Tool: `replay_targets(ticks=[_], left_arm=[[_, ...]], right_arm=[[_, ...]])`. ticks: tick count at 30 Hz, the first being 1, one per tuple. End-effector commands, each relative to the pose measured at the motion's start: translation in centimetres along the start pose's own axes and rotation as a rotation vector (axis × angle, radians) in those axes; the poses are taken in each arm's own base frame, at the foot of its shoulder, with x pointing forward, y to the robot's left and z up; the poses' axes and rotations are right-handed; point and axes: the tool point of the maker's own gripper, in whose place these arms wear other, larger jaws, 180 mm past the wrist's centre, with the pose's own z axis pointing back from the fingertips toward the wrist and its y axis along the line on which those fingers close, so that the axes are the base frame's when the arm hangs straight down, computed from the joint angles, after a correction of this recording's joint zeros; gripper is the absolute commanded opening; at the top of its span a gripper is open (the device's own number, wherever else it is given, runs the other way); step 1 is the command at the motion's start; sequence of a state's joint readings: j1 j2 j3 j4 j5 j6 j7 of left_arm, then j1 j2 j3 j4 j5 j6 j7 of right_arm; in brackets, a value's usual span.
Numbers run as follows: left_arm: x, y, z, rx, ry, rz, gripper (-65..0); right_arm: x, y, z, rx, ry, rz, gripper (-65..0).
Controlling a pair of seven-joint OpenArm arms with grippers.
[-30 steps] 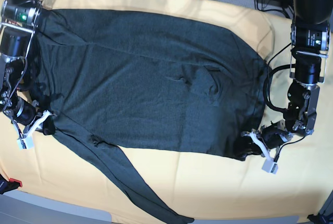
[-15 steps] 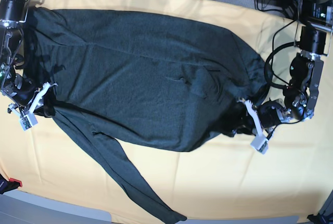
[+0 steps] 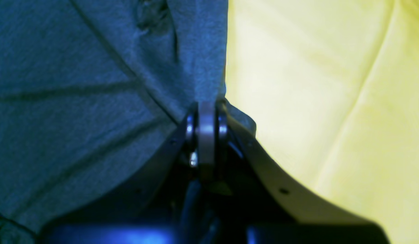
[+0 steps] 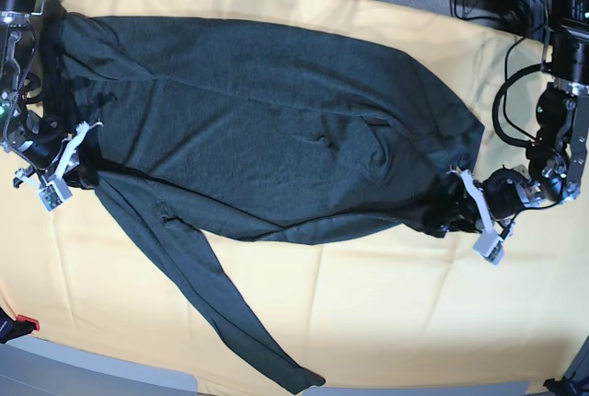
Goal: Fold the T-shirt properly
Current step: 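Lift the hem with both grippers and fold it toward the shoulders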
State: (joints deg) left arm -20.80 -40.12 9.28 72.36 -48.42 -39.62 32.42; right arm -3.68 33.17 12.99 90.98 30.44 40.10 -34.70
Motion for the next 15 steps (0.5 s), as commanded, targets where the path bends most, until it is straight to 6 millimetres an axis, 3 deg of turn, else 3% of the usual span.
replay_targets(ticks=[1,8,15], left_arm=[[2.6,0.8,1.0,0.019,-0.067,-0.034,-65.0],[2.6,1.5,1.5,0.045,-0.057,-0.058,-65.0],[2.7,2.2,2.5,0.06,-0.051,-0.061,-65.0]], right_arm=[[1.8,-1.2,0.7,-0.025,-0.045,0.027,-65.0],[1.4,-2.5,1.3,-0.062,-0.006,0.082,-65.0],[0.3,-1.9,1.3,-0.05,0.015,0.074,-65.0]])
